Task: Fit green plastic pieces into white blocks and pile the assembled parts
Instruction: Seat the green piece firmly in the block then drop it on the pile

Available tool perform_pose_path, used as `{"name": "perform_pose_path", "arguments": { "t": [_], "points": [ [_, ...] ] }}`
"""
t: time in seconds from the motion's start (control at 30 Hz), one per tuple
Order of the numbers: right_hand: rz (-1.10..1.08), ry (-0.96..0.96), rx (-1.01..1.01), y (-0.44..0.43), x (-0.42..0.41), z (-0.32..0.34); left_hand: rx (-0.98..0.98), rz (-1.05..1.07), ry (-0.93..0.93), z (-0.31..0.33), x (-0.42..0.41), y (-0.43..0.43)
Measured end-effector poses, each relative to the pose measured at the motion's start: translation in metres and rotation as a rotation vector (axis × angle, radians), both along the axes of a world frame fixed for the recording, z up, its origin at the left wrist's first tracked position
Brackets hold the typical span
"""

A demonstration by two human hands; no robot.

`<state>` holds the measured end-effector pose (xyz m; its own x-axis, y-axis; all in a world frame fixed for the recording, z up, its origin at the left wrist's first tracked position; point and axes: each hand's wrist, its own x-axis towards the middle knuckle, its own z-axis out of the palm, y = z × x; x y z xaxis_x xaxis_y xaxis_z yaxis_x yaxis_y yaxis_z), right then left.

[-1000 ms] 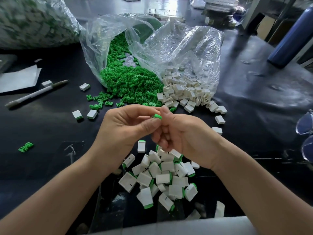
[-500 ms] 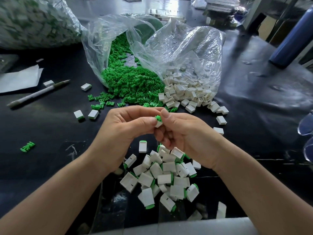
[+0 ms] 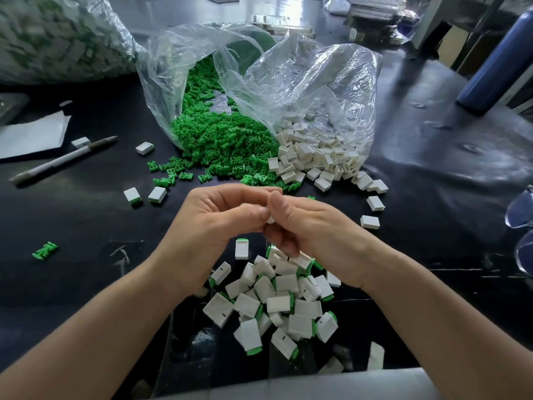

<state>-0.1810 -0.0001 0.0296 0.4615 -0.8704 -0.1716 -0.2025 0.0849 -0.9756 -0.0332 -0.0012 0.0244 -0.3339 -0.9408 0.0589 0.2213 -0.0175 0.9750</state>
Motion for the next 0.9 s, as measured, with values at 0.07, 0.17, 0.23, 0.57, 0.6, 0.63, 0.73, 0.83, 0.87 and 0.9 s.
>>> {"name": "perform_pose_path", "arguments": {
  "t": [0.07, 0.17, 0.23, 0.57, 0.6, 0.63, 0.73, 0.83, 0.87, 0.9],
  "points": [
    [-0.008, -0.022, -0.012, 0.001, 0.002, 0.000, 0.016, 0.011, -0.008, -0.001, 0.001, -0.001],
    [-0.028, -0.017, -0.021, 0.000, 0.004, -0.003, 0.017, 0.033, -0.023, -0.002, 0.002, -0.002],
    [-0.047, 0.013, -0.043, 0.001, 0.006, -0.005, 0.018, 0.030, 0.002, -0.003, 0.003, -0.003],
    [-0.084, 0.067, -0.093, 0.001, 0.008, -0.007, 0.059, 0.084, 0.022, -0.004, 0.002, -0.004],
    [-0.089, 0.067, -0.094, 0.001, 0.009, -0.007, 0.061, 0.085, 0.024, -0.004, 0.002, -0.004],
    [-0.095, 0.061, -0.096, 0.002, 0.009, -0.007, 0.062, 0.086, 0.026, -0.004, 0.002, -0.004],
    [-0.117, 0.053, -0.109, 0.002, 0.010, -0.007, 0.066, 0.084, 0.033, -0.003, 0.002, -0.003],
    [-0.116, 0.105, -0.139, 0.002, 0.011, -0.007, 0.066, 0.083, 0.031, -0.003, 0.002, -0.003],
    [-0.119, 0.107, -0.141, 0.002, 0.011, -0.007, 0.063, 0.083, 0.028, -0.003, 0.002, -0.003],
    [-0.123, 0.104, -0.141, 0.003, 0.011, -0.006, 0.060, 0.082, 0.027, -0.003, 0.003, -0.003]
  ]
}}
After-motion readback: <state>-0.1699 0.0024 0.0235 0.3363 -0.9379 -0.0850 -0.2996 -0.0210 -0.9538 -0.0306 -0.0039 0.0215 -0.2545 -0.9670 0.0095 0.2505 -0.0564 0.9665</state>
